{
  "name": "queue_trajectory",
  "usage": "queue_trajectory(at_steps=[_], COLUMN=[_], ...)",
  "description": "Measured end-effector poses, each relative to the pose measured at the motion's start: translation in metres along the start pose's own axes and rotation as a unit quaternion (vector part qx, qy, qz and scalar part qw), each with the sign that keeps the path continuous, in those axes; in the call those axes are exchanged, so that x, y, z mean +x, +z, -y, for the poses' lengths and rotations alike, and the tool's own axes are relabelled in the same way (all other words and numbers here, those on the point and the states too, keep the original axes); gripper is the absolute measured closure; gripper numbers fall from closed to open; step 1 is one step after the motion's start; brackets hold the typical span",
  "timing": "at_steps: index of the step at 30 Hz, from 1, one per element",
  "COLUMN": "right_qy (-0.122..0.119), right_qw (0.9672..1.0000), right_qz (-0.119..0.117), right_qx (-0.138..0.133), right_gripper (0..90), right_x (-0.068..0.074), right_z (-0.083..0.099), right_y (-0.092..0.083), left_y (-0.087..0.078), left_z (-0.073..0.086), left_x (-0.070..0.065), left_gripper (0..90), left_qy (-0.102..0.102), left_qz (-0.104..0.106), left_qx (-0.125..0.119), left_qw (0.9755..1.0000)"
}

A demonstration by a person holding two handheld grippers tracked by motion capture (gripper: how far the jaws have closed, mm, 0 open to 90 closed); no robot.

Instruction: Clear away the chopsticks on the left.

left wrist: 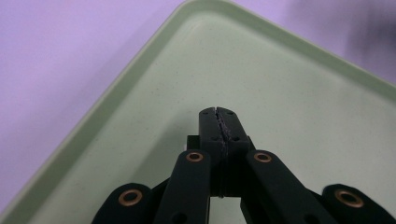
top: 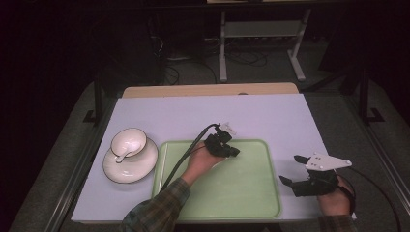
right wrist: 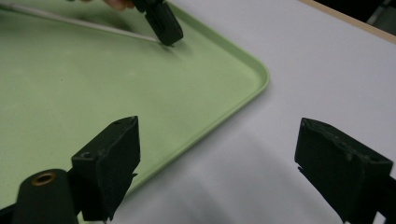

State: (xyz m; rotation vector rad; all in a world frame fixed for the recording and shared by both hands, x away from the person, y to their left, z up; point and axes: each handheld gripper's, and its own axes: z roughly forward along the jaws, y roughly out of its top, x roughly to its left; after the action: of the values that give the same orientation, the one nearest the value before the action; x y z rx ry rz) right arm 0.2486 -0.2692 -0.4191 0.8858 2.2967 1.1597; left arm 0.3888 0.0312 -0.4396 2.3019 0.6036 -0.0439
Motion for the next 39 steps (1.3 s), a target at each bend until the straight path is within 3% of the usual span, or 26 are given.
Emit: queue_trajectory(at_steps=[2, 6, 14, 19, 28, 39], right_qy=[0.003, -0.001, -0.005, -0.006, -0.007, -0.008], right_qw=[1.0000, 1.0000, 1.0000, 1.0000, 1.0000, 0.9999], right_qz=[0.001, -0.002, -0.003, -0.004, -0.003, -0.001], right_qx=[-0.009, -0.001, 0.002, 0.005, 0.006, 0.009], right_gripper=[13.2, 13.2, 13.2, 13.2, 13.2, 13.2], right_x=[0.000, 0.000, 0.000, 0.000, -0.001, -0.001], right_z=[-0.002, -0.001, 0.000, 0.001, 0.001, 0.001], right_y=[-0.001, 0.001, 0.002, 0.003, 0.002, 0.003], left_y=[0.003, 0.002, -0.009, -0.022, -0.041, -0.067], left_z=[0.001, 0.003, 0.012, 0.021, 0.035, 0.055], left_x=[0.001, 0.004, 0.017, 0.029, 0.036, 0.053], left_gripper=[89.9, 89.9, 89.9, 89.9, 90.0, 90.0], left_qy=[0.002, -0.006, -0.022, -0.043, -0.054, -0.089], left_qz=[-0.010, -0.013, -0.035, -0.055, -0.083, -0.114], left_qx=[0.004, 0.000, -0.009, -0.013, -0.002, -0.001], left_qw=[0.9999, 0.9999, 0.9991, 0.9975, 0.9951, 0.9895])
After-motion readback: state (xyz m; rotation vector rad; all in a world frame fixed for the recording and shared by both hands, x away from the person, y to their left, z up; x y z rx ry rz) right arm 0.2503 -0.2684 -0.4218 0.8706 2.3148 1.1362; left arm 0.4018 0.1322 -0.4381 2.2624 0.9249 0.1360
